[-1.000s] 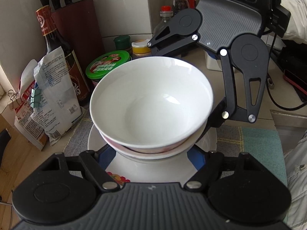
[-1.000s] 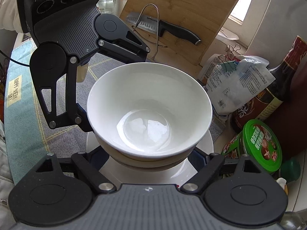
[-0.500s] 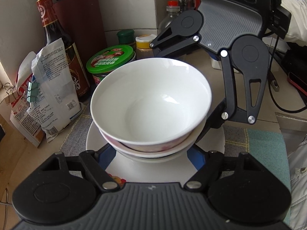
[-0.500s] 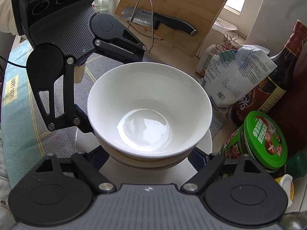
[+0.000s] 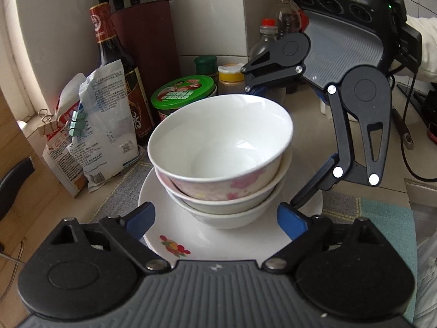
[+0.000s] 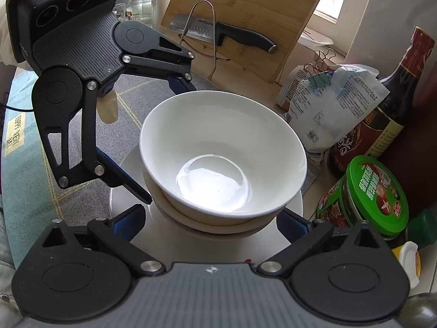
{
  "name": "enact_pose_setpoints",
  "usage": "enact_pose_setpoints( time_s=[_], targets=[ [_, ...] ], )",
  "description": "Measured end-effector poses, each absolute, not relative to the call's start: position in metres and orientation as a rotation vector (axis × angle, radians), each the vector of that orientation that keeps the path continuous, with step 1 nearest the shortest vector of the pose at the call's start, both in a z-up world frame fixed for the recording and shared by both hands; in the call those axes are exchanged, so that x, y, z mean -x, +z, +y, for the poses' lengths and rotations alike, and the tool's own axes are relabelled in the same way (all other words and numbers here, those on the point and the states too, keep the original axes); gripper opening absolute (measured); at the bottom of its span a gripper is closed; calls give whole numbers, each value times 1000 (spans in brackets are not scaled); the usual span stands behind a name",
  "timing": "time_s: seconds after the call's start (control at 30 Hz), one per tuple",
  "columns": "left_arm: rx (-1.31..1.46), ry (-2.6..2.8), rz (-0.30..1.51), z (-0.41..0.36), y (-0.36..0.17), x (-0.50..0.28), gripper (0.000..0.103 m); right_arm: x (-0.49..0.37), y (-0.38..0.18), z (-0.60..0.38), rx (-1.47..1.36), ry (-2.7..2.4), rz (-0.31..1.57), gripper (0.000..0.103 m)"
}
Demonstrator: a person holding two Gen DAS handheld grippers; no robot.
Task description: Organize plates and bowls
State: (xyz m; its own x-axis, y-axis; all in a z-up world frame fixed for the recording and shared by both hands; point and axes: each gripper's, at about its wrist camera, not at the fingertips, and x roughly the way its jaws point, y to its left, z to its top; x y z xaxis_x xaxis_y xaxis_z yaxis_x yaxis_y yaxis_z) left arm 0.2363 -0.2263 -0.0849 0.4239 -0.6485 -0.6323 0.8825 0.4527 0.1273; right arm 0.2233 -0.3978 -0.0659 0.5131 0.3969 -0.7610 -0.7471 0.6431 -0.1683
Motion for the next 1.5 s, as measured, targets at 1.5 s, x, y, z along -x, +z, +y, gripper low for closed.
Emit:
enact_pose_setpoints(
  time_s=[1.5],
  targets=[
    [-105, -444, 582, -121, -3, -113, 102, -65, -14, -309, -100, -167, 719, 103]
  ],
)
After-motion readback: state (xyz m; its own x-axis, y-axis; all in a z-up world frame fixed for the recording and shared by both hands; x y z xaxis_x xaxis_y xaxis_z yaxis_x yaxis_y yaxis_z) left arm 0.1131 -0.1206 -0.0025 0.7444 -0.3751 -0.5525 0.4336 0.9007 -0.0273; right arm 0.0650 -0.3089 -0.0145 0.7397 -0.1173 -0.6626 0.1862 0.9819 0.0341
